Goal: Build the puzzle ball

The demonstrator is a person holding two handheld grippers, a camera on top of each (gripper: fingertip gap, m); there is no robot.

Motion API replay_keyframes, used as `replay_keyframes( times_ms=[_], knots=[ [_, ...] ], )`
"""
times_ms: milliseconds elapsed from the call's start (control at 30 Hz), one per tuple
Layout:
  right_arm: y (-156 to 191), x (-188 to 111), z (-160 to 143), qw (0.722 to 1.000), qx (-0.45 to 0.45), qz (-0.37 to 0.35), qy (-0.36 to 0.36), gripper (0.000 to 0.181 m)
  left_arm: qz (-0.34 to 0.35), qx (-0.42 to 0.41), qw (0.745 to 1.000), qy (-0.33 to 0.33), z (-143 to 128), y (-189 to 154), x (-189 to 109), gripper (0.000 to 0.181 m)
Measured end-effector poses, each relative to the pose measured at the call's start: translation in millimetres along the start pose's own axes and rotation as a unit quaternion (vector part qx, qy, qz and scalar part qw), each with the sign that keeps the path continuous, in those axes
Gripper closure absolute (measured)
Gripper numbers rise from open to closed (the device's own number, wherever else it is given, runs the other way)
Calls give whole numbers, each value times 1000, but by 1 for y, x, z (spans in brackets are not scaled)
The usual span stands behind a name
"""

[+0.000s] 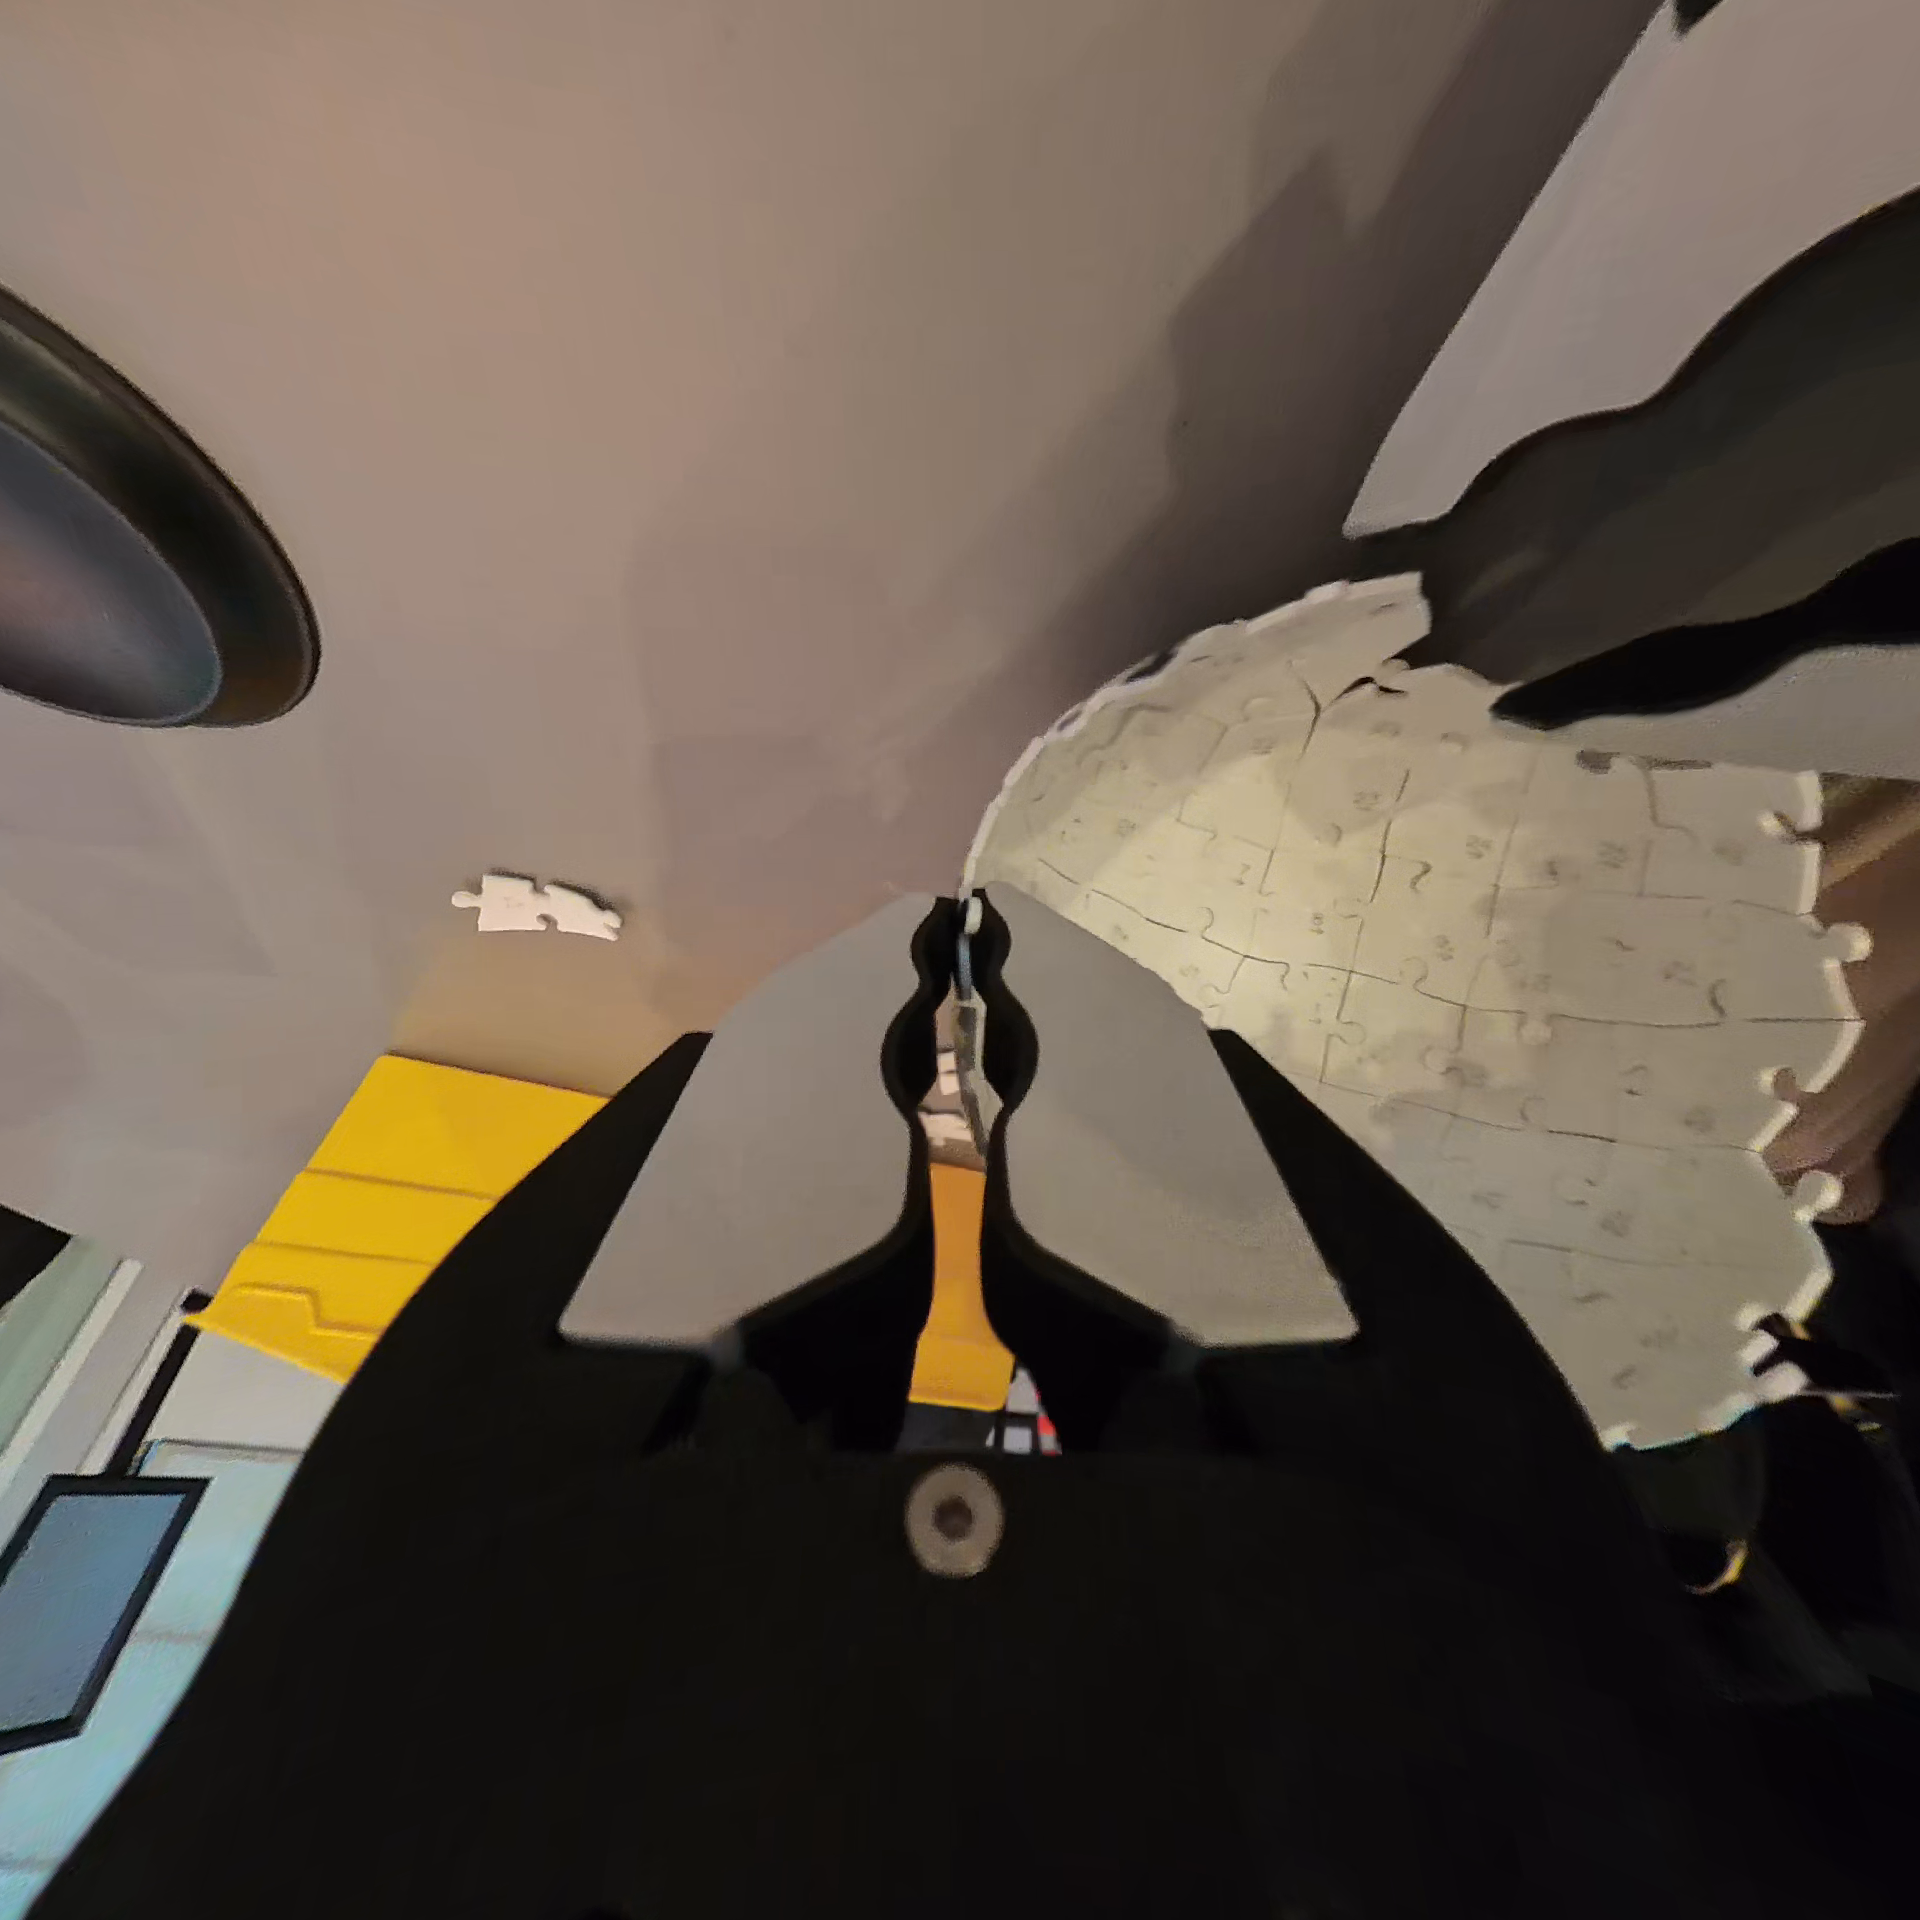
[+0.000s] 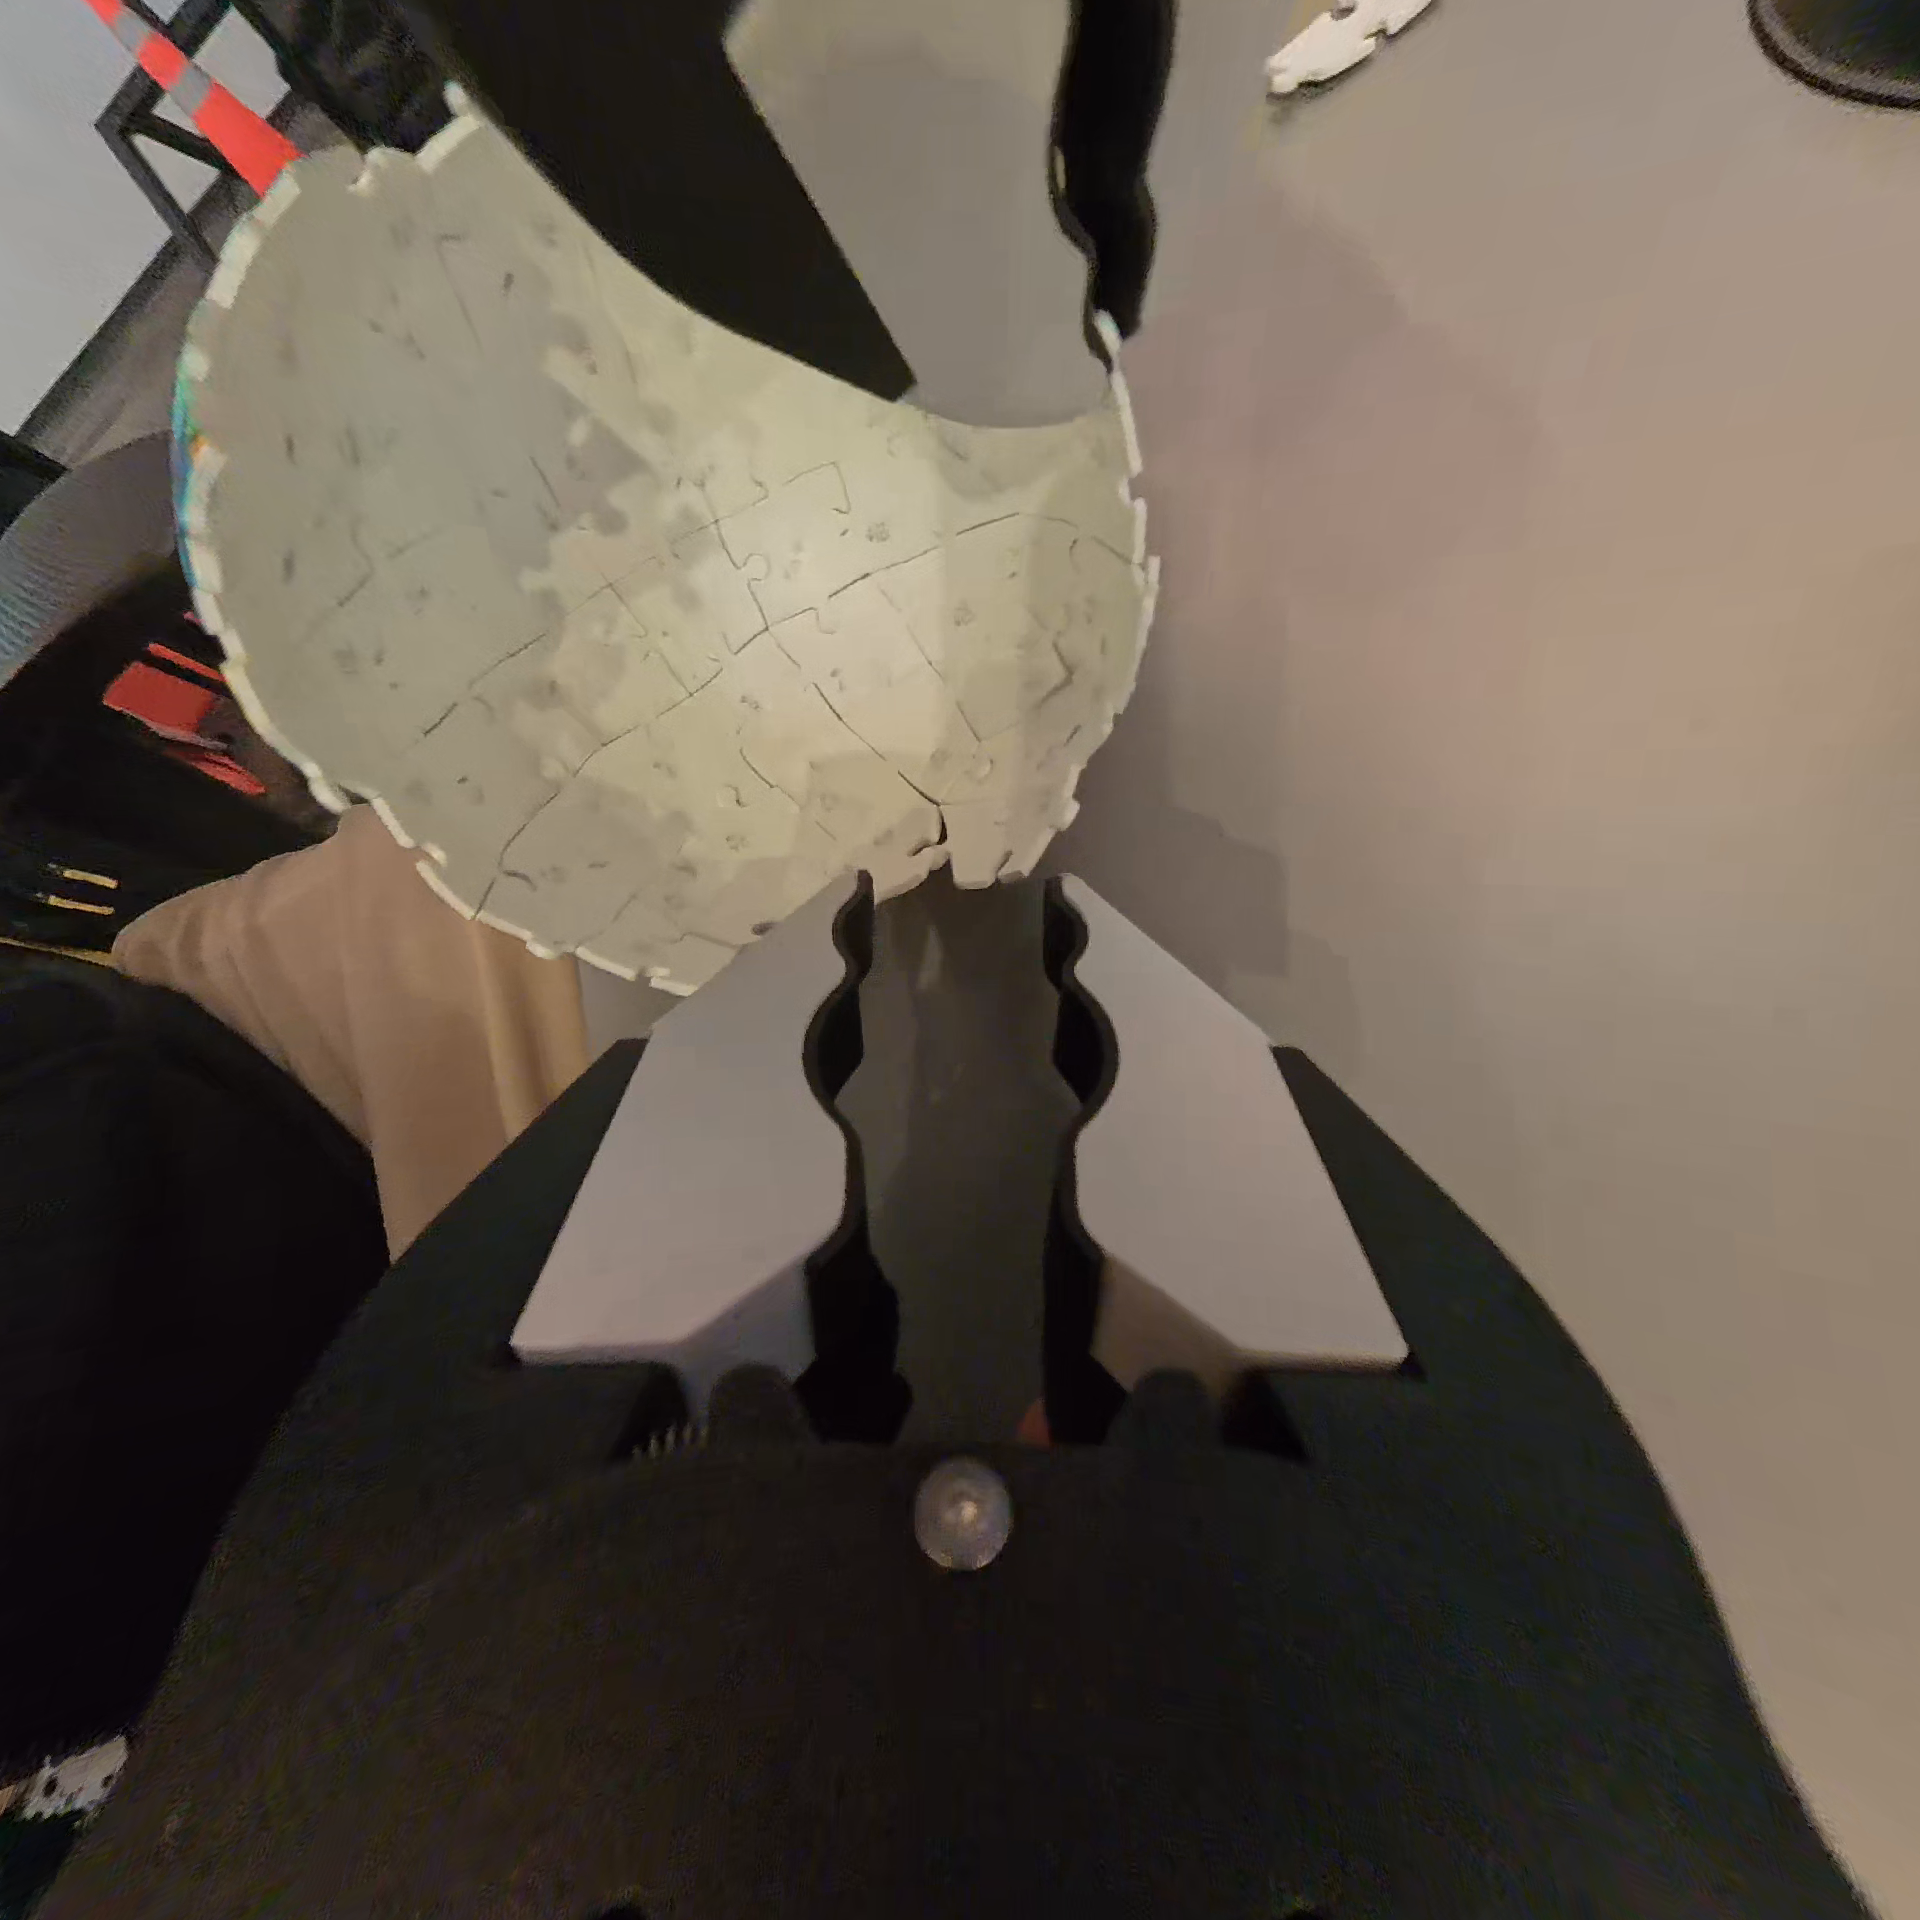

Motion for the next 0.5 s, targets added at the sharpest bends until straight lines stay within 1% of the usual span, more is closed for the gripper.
replay_keyframes(
  times_ms=[100,167,367,500],
  knots=[
    [0,0,3,1000,11,6,-11,151,-7,-21,1000,-12,-3,2,0,179],
    [-1,1,1,1000,8,2,2,153,-11,-40,999,-21,-4,4,1,179],
    [-4,4,1,1000,21,3,9,163,-10,-59,998,-34,-7,4,-1,179],
    [-4,3,2,999,29,10,6,167,-7,-70,997,-39,-9,3,-2,179]
  ],
)
Point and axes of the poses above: each gripper's, where its closed fingertips meet, x out along the fingers, z out of its top, y = z × x across the jaws, the point moved 5 cm from there along -x, back along the fingers, and after that the axes turned 14 degrees about z, right-handed, at the moved point
